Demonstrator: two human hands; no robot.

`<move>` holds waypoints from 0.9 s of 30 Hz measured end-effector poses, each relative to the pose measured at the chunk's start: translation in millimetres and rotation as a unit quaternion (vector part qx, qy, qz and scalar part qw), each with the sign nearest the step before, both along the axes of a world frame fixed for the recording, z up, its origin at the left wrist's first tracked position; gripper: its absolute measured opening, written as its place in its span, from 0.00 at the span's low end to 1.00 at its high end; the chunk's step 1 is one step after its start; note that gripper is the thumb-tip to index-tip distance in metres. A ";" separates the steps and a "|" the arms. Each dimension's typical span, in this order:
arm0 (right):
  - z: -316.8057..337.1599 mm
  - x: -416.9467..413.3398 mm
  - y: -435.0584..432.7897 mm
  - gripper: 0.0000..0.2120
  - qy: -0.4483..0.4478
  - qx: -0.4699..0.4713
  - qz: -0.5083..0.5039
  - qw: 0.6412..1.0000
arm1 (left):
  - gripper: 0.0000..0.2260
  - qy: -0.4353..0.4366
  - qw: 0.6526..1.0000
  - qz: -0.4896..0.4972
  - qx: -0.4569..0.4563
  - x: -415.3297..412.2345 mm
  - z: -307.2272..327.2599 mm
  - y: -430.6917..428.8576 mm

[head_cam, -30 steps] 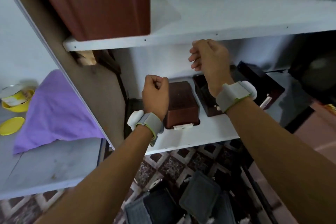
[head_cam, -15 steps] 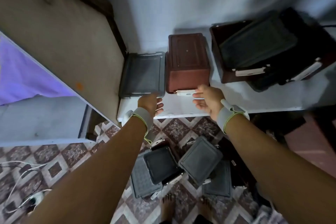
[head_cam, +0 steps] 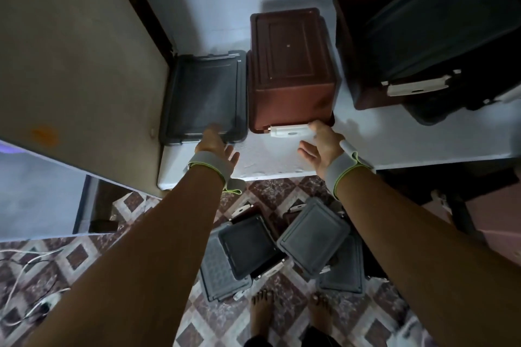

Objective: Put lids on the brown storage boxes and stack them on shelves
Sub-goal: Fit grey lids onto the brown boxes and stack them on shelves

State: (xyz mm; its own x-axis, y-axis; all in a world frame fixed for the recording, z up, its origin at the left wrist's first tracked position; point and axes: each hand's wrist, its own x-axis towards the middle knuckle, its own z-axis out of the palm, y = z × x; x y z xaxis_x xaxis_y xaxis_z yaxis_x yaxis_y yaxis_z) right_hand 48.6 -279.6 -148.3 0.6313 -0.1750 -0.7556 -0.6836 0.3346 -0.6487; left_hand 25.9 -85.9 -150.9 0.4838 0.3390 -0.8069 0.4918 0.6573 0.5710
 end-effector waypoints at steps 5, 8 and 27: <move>-4.8 8.6 0.5 0.07 0.012 0.041 -0.004 0.999 | 0.12 0.012 1.000 0.001 -0.027 13.8 -7.6 7.7; -8.2 13.1 2.0 0.07 0.027 0.038 0.001 0.999 | 0.10 0.022 0.999 -0.010 -0.021 21.0 -10.4 8.8; -12.8 33.3 11.9 0.09 0.054 0.023 -0.008 0.998 | 0.17 0.084 0.985 -0.130 0.075 45.5 -37.1 11.5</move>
